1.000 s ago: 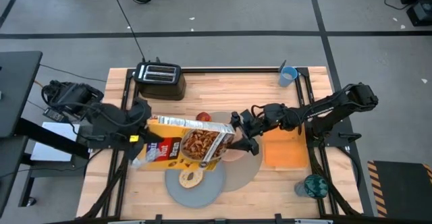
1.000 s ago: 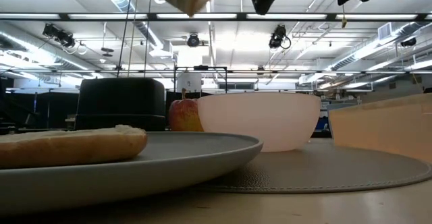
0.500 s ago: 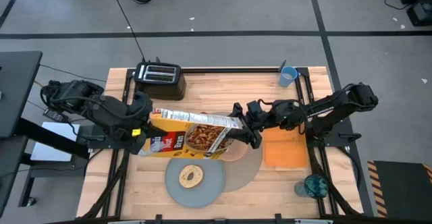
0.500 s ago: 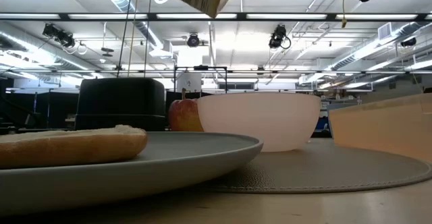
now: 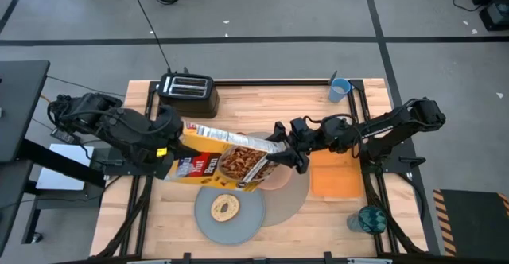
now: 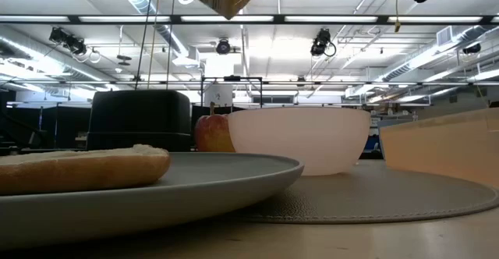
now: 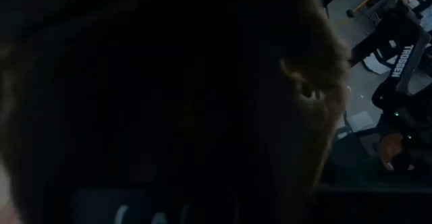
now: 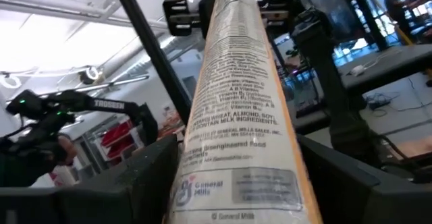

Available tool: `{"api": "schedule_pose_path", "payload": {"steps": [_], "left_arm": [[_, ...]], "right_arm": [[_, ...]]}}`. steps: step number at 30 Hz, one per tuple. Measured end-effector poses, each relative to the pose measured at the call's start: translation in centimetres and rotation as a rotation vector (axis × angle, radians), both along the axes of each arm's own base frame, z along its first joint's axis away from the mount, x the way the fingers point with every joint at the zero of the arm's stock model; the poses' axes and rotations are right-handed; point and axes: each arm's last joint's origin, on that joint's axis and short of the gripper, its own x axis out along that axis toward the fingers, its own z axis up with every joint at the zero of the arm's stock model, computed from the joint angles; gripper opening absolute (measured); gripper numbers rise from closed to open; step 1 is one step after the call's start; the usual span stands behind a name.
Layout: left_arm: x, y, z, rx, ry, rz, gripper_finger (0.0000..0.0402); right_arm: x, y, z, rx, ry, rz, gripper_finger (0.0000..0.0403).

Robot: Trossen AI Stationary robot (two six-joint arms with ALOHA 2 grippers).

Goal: Arrange a breakfast setting
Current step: Pour the cereal from the yellow cereal box into the light orange bowl

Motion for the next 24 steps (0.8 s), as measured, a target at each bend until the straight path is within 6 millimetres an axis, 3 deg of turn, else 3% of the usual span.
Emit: {"api": "schedule_pose_path", "payload": {"steps": [9, 24], "left_arm": [[0.0, 0.0, 0.0, -0.004, -0.004, -0.001, 0.0004], [-1.4, 0.6, 1.1, -0.02, -0.084, -0.014, 0.0003]], "right_arm": [[0.0, 0.0, 0.0, -0.128, -0.038, -0.046, 0.0329], [0.3, -0.7, -0.6, -0.092, 0.046, -0.076, 0.0331]]}}
